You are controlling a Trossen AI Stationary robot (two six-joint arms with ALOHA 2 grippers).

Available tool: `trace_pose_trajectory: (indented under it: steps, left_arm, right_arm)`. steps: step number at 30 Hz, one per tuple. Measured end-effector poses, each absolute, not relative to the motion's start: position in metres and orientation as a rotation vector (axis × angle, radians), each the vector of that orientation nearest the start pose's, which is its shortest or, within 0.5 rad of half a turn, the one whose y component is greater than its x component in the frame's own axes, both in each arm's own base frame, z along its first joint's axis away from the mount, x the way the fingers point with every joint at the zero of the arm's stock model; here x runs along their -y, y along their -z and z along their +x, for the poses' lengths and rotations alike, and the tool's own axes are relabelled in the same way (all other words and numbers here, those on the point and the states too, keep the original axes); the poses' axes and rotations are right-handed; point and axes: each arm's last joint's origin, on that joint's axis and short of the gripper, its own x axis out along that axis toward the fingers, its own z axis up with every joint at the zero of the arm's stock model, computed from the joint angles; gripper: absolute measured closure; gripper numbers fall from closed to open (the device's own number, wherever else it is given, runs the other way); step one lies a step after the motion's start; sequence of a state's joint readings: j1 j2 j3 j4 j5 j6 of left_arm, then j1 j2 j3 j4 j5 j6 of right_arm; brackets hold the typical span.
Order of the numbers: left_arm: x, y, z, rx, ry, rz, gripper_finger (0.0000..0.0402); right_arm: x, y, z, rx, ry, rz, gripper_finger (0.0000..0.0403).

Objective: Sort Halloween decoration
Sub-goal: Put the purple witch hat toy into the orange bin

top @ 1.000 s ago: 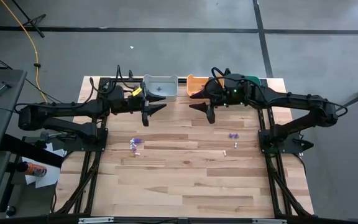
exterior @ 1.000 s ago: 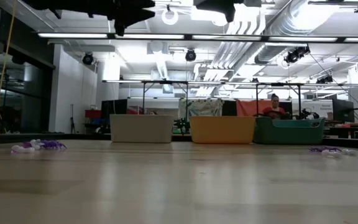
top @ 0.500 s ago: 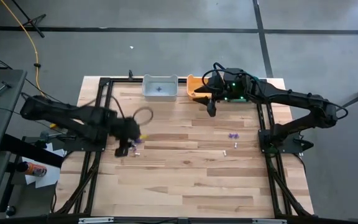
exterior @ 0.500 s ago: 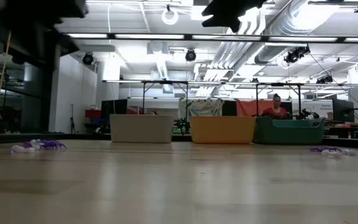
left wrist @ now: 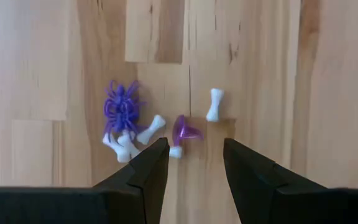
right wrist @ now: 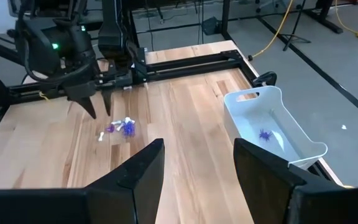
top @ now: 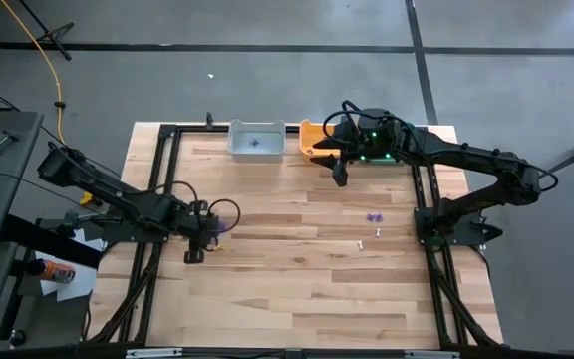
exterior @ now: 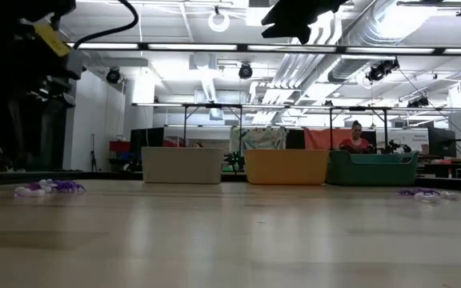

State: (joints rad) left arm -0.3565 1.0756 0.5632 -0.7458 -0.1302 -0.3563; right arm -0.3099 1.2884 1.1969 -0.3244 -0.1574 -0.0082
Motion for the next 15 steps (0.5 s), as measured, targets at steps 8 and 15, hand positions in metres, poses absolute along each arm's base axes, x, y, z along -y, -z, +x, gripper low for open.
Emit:
trace_pose_trajectory:
  steps: [8, 15]
  left_arm:
    - [0.055, -0.164, 0.16, -1.155, 0.01, 0.018, 0.0259]
    - [0.054, -0.159, 0.157, -1.18, -0.013, 0.001, 0.0259]
  right_arm:
    - [0.082, -0.355, 0.272, -0.411, 0.149, 0.09, 0.0215]
    - [0.082, -0.354, 0.272, -0.418, 0.151, 0.099, 0.0215]
